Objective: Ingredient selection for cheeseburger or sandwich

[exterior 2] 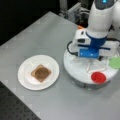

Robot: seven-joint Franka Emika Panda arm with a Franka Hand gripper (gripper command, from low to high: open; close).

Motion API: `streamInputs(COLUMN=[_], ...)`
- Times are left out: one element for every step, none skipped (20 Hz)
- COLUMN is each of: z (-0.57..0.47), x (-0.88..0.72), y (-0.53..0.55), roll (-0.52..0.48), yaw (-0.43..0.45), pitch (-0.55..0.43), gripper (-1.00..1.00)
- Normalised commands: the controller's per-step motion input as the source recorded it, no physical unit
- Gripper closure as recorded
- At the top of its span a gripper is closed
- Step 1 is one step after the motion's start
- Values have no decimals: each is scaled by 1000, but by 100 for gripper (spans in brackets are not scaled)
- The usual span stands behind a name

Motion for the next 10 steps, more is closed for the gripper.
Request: streamInputs(z=[-72, -68, -67, -65, -67, -65, -60, -56, -48, -38], x=[-75, -65, -53, -46, -37, -25, -10, -1, 11, 27], y=[-76, -67, -57, -52, -47, -45, -44, -44, -46, -53], roll=[190, 159, 140, 131, 120, 104, 94, 92, 72, 56], yaw=[206, 183, 159, 134, 122, 147, 167, 167, 214, 255], pitch=[8, 2, 0, -1, -4, -1, -3, -4, -3, 0], gripper=[-100, -100, -100, -100, -100, -100, -100, -100, -100, -100])
